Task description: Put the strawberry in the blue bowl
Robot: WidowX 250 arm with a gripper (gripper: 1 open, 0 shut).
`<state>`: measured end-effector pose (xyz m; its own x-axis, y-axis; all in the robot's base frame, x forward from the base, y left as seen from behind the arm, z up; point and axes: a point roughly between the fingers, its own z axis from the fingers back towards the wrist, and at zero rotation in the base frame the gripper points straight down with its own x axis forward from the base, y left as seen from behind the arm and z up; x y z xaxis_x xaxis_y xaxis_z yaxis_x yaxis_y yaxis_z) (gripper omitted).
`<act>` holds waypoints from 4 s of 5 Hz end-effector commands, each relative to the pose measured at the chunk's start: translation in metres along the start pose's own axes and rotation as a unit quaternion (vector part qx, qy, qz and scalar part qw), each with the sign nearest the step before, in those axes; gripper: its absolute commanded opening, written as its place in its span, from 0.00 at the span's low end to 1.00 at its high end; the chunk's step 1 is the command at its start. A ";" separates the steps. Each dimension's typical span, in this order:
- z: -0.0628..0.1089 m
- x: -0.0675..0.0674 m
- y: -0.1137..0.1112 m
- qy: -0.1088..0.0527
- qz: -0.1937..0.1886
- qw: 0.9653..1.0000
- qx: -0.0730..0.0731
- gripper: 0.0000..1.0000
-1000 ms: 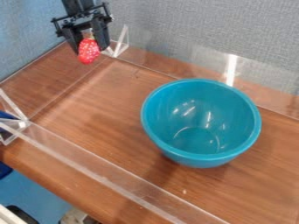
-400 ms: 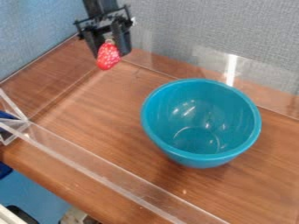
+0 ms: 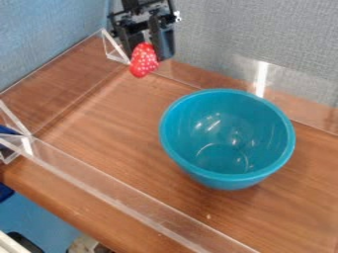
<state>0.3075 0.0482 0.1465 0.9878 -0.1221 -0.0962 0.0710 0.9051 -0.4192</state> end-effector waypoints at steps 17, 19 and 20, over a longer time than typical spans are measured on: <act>-0.067 -0.036 -0.120 0.050 -0.288 0.956 0.019 0.00; -0.086 -0.033 -0.111 0.070 -0.283 0.956 0.015 0.00; -0.097 -0.030 -0.106 0.080 -0.280 0.956 0.012 0.00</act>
<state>0.2566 -0.0816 0.0971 0.7713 -0.6354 -0.0368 0.5570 0.7018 -0.4442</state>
